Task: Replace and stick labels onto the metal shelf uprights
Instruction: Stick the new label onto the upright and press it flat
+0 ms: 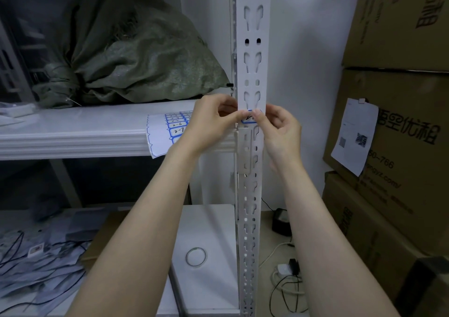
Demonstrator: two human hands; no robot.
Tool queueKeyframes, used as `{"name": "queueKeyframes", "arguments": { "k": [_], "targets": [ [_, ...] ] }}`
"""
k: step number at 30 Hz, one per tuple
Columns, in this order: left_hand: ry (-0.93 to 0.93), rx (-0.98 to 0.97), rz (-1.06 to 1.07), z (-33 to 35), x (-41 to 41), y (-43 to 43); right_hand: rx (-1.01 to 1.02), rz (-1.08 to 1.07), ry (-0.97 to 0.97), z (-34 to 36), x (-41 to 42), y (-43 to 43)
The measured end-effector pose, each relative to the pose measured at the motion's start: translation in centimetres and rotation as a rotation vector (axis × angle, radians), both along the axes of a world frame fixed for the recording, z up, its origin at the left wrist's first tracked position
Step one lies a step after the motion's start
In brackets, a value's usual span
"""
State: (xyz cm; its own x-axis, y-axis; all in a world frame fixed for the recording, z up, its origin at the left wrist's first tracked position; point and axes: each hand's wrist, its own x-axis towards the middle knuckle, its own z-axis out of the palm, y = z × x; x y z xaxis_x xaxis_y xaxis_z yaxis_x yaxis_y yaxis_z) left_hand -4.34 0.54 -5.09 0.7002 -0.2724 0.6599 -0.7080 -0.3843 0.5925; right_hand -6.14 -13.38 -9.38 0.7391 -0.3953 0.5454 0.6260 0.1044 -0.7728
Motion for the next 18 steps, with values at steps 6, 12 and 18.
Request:
{"name": "queueKeyframes", "arguments": {
  "k": [6, 12, 18],
  "targets": [
    [0.072, 0.038, -0.087, 0.2, 0.0, 0.5, 0.075, 0.056, -0.01, -1.2, 0.2, 1.4],
    [0.03, 0.032, -0.082, -0.1, 0.5, 0.4, 0.019, -0.01, -0.047, -1.3, 0.4, 1.6],
    [0.051, 0.041, -0.07, -0.1, 0.6, 0.3, 0.021, 0.007, -0.023, -1.2, 0.6, 1.7]
  ]
}}
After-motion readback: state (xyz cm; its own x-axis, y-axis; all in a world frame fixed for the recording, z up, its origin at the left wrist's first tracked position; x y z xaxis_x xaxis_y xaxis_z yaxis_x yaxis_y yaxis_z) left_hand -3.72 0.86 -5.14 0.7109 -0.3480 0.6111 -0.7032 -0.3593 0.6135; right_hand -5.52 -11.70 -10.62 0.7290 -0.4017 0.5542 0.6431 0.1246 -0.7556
